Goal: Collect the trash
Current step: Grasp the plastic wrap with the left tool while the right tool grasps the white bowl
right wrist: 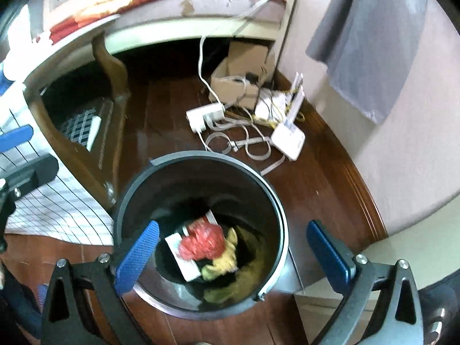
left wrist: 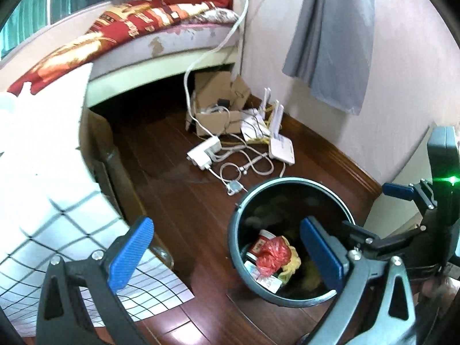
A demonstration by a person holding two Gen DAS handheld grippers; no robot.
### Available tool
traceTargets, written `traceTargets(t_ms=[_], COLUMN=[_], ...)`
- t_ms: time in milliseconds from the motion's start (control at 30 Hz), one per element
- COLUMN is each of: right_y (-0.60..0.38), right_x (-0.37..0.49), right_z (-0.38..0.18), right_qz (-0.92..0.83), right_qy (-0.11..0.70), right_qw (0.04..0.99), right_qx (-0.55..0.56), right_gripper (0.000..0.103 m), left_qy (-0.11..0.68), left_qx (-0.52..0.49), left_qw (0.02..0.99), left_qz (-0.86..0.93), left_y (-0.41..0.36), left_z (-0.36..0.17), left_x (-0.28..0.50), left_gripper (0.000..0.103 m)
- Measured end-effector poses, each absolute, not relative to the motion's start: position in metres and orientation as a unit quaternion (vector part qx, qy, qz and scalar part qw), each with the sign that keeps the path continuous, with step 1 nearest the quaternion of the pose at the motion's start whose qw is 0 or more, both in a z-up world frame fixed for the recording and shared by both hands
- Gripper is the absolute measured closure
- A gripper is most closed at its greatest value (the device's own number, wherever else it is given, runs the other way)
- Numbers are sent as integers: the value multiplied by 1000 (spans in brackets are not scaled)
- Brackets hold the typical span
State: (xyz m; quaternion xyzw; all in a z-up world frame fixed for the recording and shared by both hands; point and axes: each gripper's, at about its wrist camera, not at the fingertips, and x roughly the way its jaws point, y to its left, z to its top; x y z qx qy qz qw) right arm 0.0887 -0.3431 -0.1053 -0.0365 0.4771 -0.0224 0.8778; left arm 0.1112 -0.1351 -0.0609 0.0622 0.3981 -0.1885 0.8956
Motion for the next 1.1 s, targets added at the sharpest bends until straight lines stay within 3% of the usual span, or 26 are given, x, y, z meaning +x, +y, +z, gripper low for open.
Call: traceTargets(t_ms=[633,900,1100], right_y=[-212,-114,-44], right_x=[105,131,153], right_z=[6,22,30], right_qz=[88,161,219], right_qy=[273,286,270], right_qw=[957,943,937], right_qx=[-31,-47,-47], right_gripper=[0,0,0], left_qy=[295,302,300], left_qx=[-35,-56,-55], left_qw=[954,950,948], left_qz=[-33,53,91], left_y=[42,133,189], left_z=[10,9,8], left_x=[88,88,100], left_gripper=[1,2,13])
